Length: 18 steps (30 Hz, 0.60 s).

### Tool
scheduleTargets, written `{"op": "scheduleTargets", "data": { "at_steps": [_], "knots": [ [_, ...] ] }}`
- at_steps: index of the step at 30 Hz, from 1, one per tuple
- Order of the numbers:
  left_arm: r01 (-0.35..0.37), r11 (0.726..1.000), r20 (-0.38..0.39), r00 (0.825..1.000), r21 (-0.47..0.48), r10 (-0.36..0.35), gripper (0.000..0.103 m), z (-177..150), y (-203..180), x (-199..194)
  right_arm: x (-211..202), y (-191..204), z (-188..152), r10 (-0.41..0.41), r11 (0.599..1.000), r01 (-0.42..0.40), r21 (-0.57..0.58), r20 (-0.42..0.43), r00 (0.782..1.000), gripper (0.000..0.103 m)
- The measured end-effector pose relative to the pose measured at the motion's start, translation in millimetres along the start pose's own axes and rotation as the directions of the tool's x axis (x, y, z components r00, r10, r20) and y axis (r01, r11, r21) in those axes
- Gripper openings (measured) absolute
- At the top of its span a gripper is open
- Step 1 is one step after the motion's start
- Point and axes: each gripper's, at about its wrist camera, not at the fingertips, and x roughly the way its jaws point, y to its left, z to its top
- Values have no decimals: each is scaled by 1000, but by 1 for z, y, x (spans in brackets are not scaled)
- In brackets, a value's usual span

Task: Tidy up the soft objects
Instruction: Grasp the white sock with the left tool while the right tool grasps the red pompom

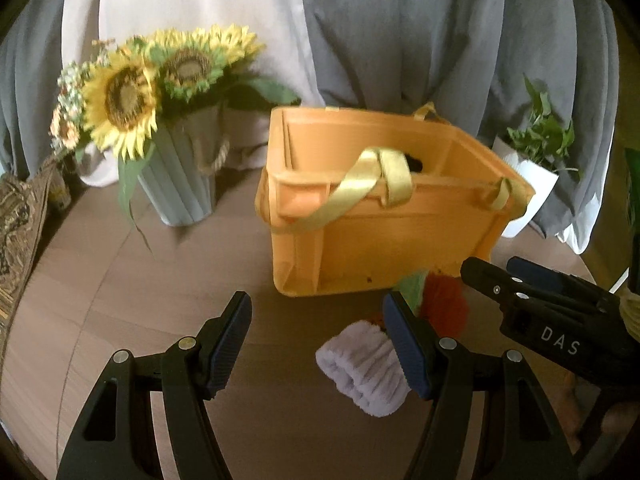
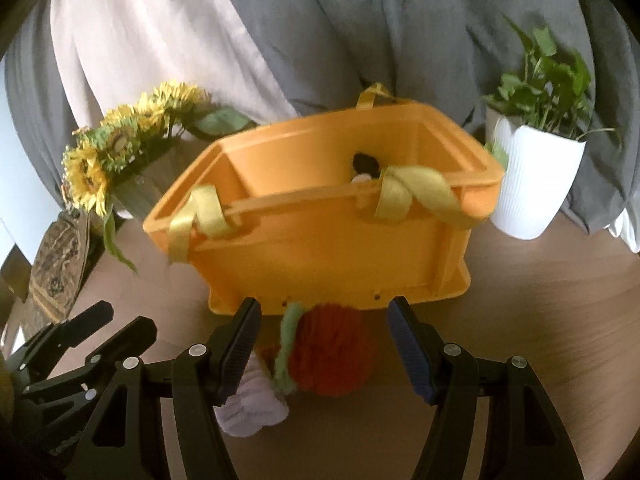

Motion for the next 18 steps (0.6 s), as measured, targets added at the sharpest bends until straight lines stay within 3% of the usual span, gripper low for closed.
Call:
{"op": "scheduleTargets", "data": {
  "at_steps": [18],
  "knots": [
    [33, 999, -119, 992, -18, -35, 67, -26, 1, 43, 57, -7, -19, 43, 999, -42, 12, -133, 990, 67]
  ]
}}
